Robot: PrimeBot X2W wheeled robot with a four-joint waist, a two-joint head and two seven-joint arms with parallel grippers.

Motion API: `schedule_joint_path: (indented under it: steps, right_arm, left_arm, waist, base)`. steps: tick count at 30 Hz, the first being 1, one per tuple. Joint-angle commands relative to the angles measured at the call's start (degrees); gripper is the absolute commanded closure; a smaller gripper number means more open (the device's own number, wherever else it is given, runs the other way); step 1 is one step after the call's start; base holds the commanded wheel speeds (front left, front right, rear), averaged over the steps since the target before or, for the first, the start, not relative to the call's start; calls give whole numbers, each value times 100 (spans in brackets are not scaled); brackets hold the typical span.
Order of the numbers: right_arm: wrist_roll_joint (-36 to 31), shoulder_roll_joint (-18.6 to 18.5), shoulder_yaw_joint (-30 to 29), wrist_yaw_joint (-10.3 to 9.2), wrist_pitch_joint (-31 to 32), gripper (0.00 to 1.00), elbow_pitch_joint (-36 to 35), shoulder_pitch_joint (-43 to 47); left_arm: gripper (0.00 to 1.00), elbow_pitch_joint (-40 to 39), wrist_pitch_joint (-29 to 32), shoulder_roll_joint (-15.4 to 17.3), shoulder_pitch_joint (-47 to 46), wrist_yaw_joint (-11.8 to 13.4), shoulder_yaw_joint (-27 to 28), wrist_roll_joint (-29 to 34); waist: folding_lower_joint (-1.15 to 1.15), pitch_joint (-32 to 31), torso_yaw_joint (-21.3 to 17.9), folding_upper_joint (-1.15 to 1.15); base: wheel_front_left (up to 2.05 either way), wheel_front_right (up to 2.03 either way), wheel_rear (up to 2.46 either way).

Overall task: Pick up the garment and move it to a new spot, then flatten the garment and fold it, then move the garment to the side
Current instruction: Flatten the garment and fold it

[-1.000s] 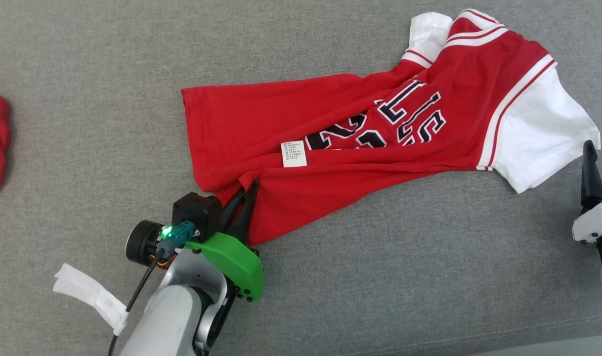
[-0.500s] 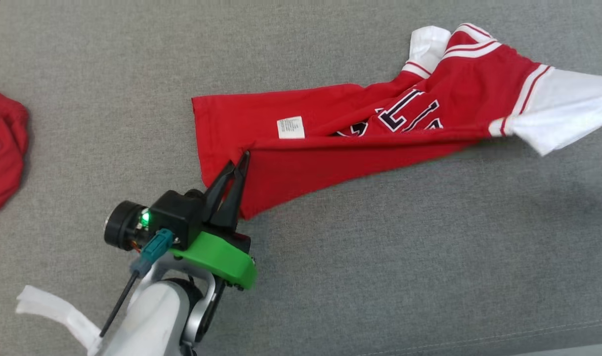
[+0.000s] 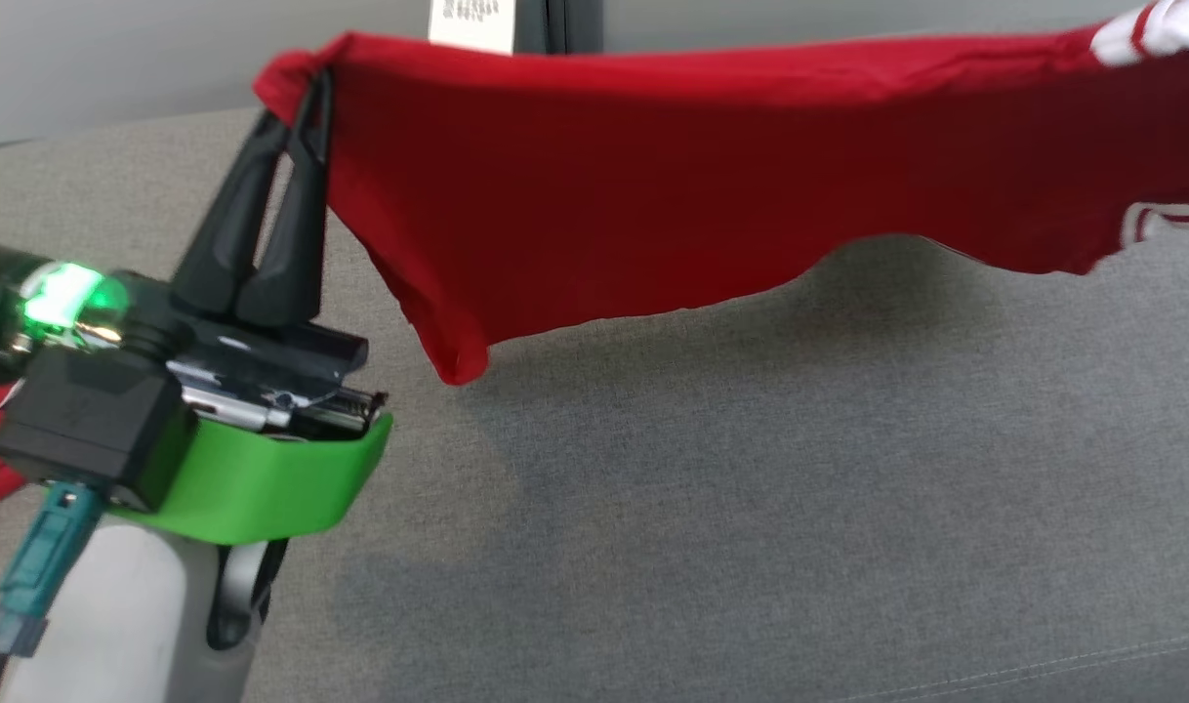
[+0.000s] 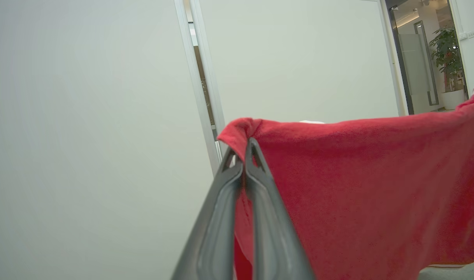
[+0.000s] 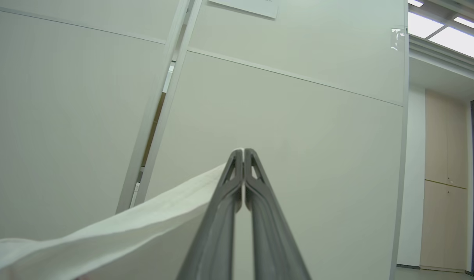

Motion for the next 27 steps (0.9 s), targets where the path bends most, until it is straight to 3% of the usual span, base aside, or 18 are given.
schedule_joint_path:
  steps: [1, 6, 13, 19, 27]
  right_arm:
    - [-9, -78, -70, -8, 127, 100, -167, -186]
    - [150, -368, -133, -8, 612, 100, -401, -943]
    - [495, -672, 313, -8, 876, 100, 210, -1798]
    - [764, -776, 1019, -8, 780, 100, 1380, -2770]
    - [740, -233, 2019, -8, 139, 100, 3382, -4659]
  left_arm:
    - [100, -102, 33, 84, -234, -44, 63, 15]
    - [100, -358, 203, 263, -1058, -223, 250, -3]
    - [100, 176, 531, 210, -1915, -455, 243, -322]
    - [100, 1696, 303, -136, -2866, -577, 254, -715]
    - [100, 4541, -924, -605, -4486, -552, 545, -907]
  waist:
    - [0, -241, 30, 0]
    - [0, -316, 81, 0]
    - [0, -69, 99, 0]
    - [0, 475, 157, 0]
    - [0, 756, 47, 0]
  base:
    - [0, 0, 0]
    - [0, 0, 0]
    - [0, 0, 0]
    - [0, 0, 0]
    - [0, 0, 0]
